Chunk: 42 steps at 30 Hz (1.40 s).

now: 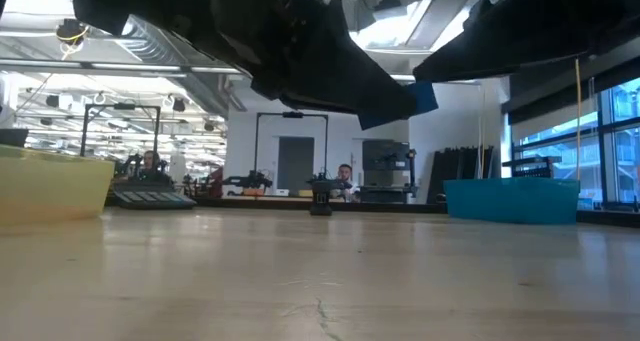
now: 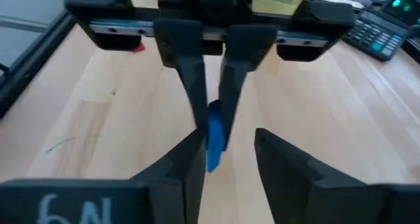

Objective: Sort crayons/erasers/pens/pencils in bins
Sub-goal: Put the blue eraser into the orange bin

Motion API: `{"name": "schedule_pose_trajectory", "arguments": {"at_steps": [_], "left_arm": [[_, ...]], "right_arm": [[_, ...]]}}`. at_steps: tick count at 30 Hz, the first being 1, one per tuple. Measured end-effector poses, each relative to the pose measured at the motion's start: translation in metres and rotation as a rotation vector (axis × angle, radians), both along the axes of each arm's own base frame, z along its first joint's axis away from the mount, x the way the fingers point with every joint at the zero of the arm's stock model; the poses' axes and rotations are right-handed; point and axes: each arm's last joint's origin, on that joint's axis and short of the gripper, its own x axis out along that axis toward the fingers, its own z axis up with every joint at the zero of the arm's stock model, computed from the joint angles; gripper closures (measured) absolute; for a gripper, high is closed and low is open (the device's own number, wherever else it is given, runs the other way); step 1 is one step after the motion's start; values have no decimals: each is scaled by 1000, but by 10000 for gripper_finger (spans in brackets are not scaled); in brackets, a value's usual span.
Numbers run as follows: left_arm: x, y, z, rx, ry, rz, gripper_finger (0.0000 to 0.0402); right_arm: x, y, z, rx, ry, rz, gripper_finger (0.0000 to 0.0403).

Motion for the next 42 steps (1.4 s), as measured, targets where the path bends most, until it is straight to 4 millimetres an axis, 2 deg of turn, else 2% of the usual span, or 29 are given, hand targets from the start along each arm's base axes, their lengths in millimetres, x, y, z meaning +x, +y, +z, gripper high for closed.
{"name": "schedule_pose_trajectory", "arguments": {"at_steps": [6, 16, 24, 28, 34, 36, 39, 42], "left_arm": [[0, 0, 0, 23, 1, -5, 385], [2, 5, 0, 27, 1, 10, 385], [6, 6, 6, 14, -61, -36, 385], [5, 1, 10, 36, -92, -61, 385], [5, 1, 9, 40, -84, -58, 384], [5, 1, 9, 40, -83, -62, 382], [5, 0, 8, 40, -79, -65, 368], [4, 1, 8, 49, -72, -53, 343]], "right_arm": [[0, -2, -2, -5, 17, -2, 239], [-2, 4, -1, -4, 16, 49, 248], [5, -5, -1, 32, 39, 67, 252], [5, -5, -1, 40, 38, 75, 278], [5, -5, -2, 39, 43, 79, 349], [5, -5, -2, 41, 45, 84, 351], [4, -5, -3, 45, 54, 91, 378], [4, -6, -4, 58, 60, 69, 382]]}}
